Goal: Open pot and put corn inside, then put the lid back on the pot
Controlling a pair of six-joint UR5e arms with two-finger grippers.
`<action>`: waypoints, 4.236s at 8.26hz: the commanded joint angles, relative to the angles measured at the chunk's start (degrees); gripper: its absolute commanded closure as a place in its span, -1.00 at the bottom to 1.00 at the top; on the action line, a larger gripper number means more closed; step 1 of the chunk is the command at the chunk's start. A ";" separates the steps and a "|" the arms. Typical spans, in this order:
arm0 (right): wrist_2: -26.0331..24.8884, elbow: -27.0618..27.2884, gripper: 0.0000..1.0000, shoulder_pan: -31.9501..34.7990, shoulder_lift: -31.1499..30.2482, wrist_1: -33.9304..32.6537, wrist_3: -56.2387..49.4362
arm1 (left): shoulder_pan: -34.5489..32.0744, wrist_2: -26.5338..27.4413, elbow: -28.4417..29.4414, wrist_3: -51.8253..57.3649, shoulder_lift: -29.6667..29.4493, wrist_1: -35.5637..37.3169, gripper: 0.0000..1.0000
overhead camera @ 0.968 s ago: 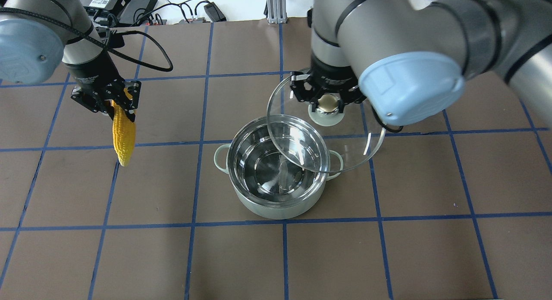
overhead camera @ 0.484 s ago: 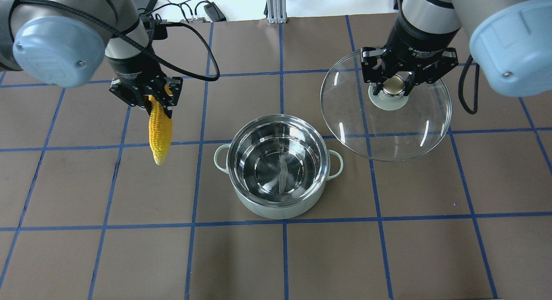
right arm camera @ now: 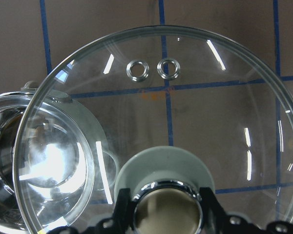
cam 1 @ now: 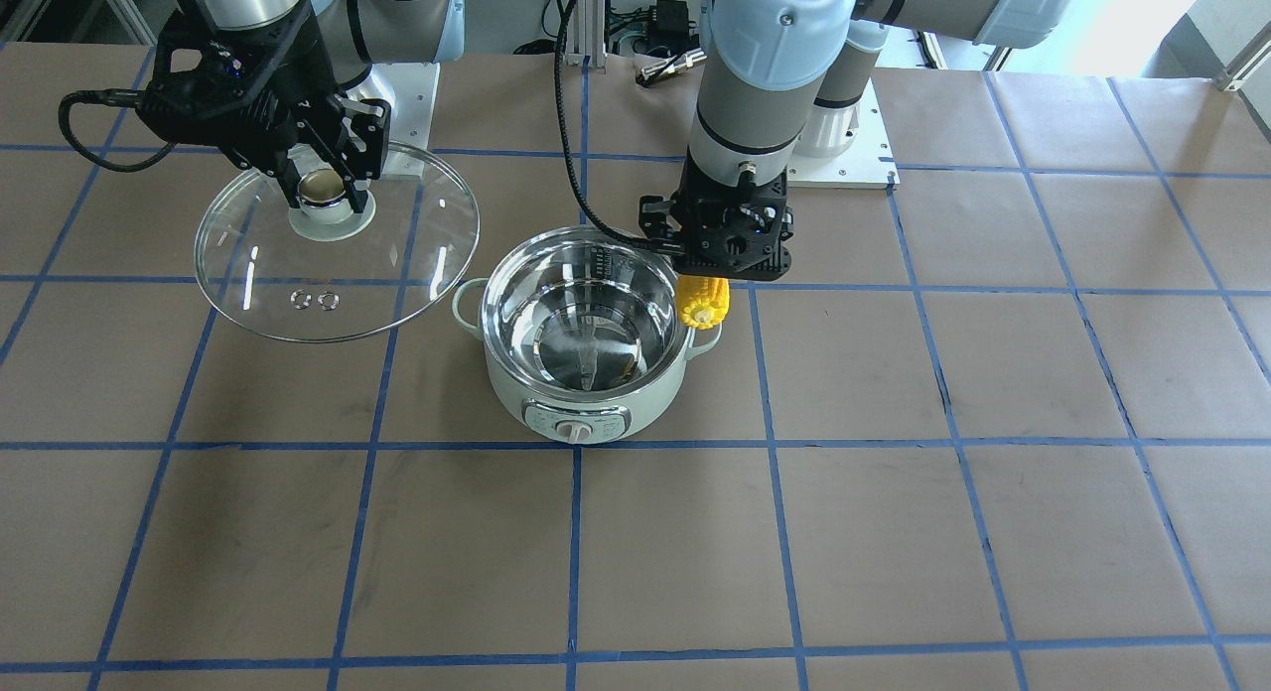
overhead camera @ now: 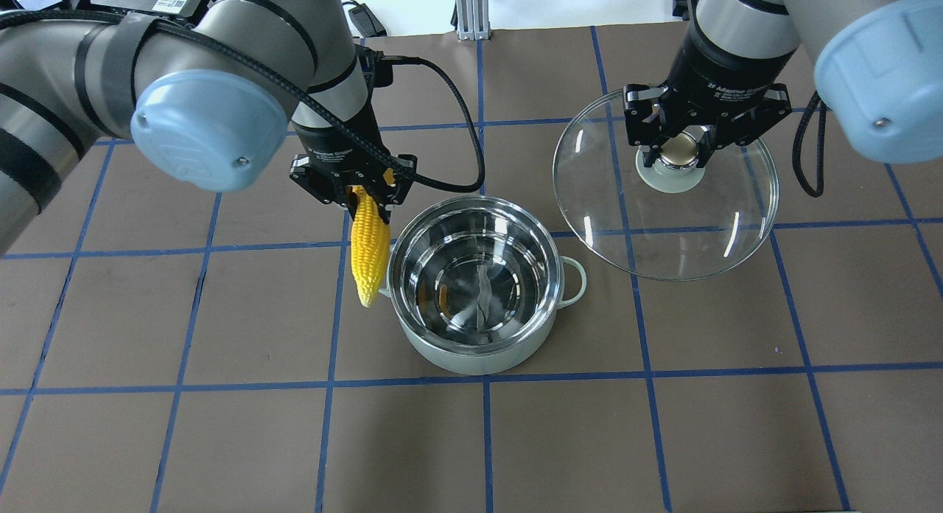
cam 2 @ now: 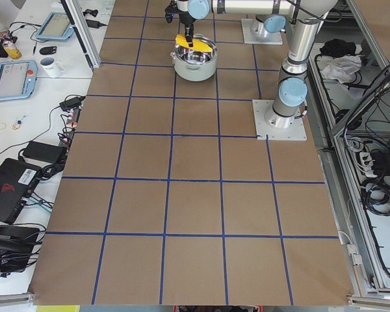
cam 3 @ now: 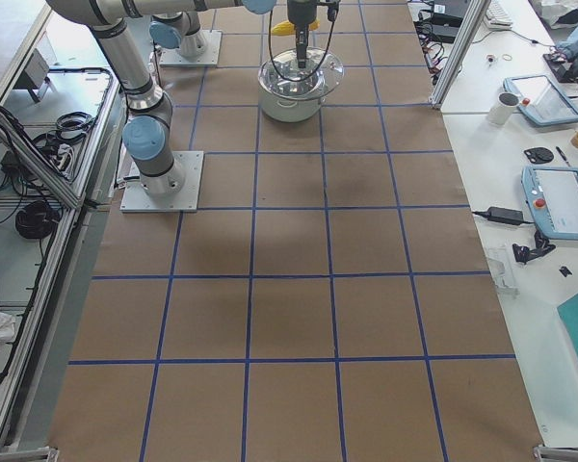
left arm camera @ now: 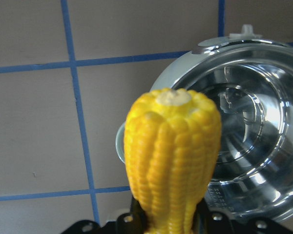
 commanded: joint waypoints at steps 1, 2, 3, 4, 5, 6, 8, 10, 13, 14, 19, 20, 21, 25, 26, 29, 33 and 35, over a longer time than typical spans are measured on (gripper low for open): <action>-0.04 0.09 0.37 0.02 -0.01 0.59 -0.32 | -2.70 -3.58 -0.24 -1.61 -1.55 0.78 1.00; -0.13 0.09 0.37 0.03 -0.01 0.59 -0.32 | -3.05 -6.03 0.02 -3.18 -3.03 0.95 1.00; -0.05 0.09 0.37 0.03 -0.01 0.77 -0.32 | -3.31 -7.01 -0.15 -5.11 -4.35 4.44 1.00; 0.04 0.09 0.39 0.03 -0.01 0.77 -0.32 | -3.40 -7.11 0.03 -5.30 -5.76 5.95 1.00; 0.13 0.09 0.42 -0.06 -0.01 0.86 -0.32 | -3.40 -7.28 -0.15 -5.31 -7.16 7.53 1.00; 0.13 0.09 0.45 -0.06 -0.01 1.20 -0.32 | -3.40 -7.37 -0.32 -5.31 -8.40 7.98 1.00; 0.04 0.09 0.45 -0.06 -0.01 1.30 -0.23 | -3.49 -7.37 -0.41 -7.92 -10.60 11.12 1.00; 0.04 0.09 0.45 -0.06 -0.01 1.30 -0.23 | -5.32 -7.37 -0.59 -9.35 -11.75 10.89 1.00; 0.13 0.09 0.47 -0.06 -0.01 1.47 -0.32 | -7.27 -6.93 -0.94 -8.48 -12.89 11.41 1.00; 0.13 0.09 0.47 0.02 -0.01 1.47 -0.23 | -7.18 -6.84 -1.81 -8.38 -13.07 11.33 1.00; -0.04 0.09 0.47 0.03 -0.01 1.47 -0.32 | -7.18 -6.40 -2.08 -8.82 -14.56 11.77 -0.99; -0.04 0.09 0.47 0.03 -0.01 1.47 -0.32 | -7.18 -5.10 -1.99 -8.73 -13.60 10.81 -1.00; -0.04 0.09 0.47 -0.06 -0.01 1.47 -0.23 | -7.01 -0.47 -1.91 -8.47 -13.16 9.58 -1.00; -0.48 0.26 0.48 0.11 0.08 1.47 -0.23 | -2.46 0.97 2.91 -6.55 -9.56 -1.81 -1.00; 0.04 0.35 0.48 0.55 0.08 1.38 -0.15 | 0.17 3.24 5.02 -4.01 -9.03 -3.68 -1.00; 0.31 -0.08 0.49 9.04 4.45 -0.27 6.48 | 7.03 5.02 7.85 1.08 -6.92 -5.28 -1.00; 1.96 -1.05 0.49 18.65 13.34 -9.33 17.94 | 11.71 5.02 7.85 5.59 -3.32 -4.76 -1.00; 2.42 -1.05 0.49 21.81 15.46 -11.27 21.21 | 12.76 6.77 7.68 4.98 -1.30 -4.58 -1.00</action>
